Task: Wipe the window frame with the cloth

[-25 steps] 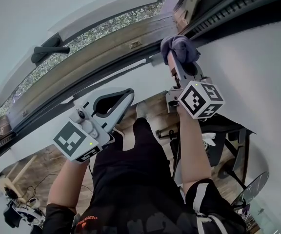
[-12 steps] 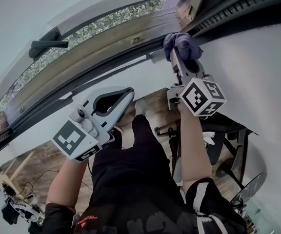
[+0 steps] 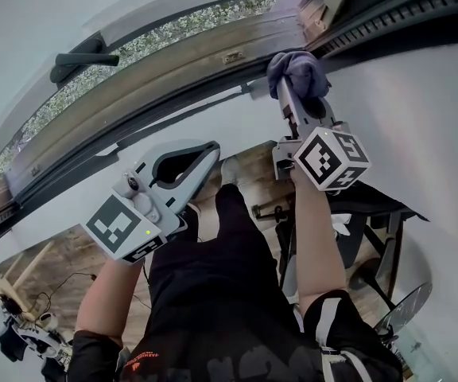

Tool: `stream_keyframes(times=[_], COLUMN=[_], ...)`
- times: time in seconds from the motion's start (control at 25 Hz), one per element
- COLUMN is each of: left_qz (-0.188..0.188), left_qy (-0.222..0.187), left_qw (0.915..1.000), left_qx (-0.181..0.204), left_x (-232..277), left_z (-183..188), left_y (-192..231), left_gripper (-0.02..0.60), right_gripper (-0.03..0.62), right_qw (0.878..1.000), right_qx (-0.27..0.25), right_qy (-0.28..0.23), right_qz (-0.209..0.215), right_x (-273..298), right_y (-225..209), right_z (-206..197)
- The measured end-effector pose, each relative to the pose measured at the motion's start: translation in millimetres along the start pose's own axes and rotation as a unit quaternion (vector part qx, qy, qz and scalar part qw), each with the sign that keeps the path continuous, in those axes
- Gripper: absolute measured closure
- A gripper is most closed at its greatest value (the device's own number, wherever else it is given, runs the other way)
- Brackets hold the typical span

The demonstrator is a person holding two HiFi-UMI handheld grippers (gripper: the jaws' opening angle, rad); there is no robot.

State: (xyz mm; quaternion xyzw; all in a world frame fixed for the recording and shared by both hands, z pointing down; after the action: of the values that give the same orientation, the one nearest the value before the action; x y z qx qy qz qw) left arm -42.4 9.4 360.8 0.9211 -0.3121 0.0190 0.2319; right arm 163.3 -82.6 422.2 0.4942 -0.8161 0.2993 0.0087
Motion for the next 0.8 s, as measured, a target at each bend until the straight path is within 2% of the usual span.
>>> stream_keyframes(times=[0.8], left_qz=[0.014], left_qy=[-0.015], left_qw=[0.9998], left_qx=[-0.005], left_x=[-37.5], left_z=[-0.6], left_y=[9.3], left_gripper=[0.561], right_gripper=[0.488], right_qw=[1.000], right_qx=[-0.007], right_qy=[0.018], right_qz=[0.019], right_x=[9.8], right_y=[43.0], right_z=[-21.0])
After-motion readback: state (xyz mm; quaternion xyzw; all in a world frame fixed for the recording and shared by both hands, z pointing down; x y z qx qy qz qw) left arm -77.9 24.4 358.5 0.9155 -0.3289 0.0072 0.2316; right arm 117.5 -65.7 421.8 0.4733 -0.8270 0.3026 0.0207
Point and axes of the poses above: the fingertips, and each gripper's own axes: x forward along the fingers, y to its left, z out of its top, the point moved 6 cm from there along -x, backward along the fingers, and after that the axes turned 5 degrees about z, right-handed, at the moved point
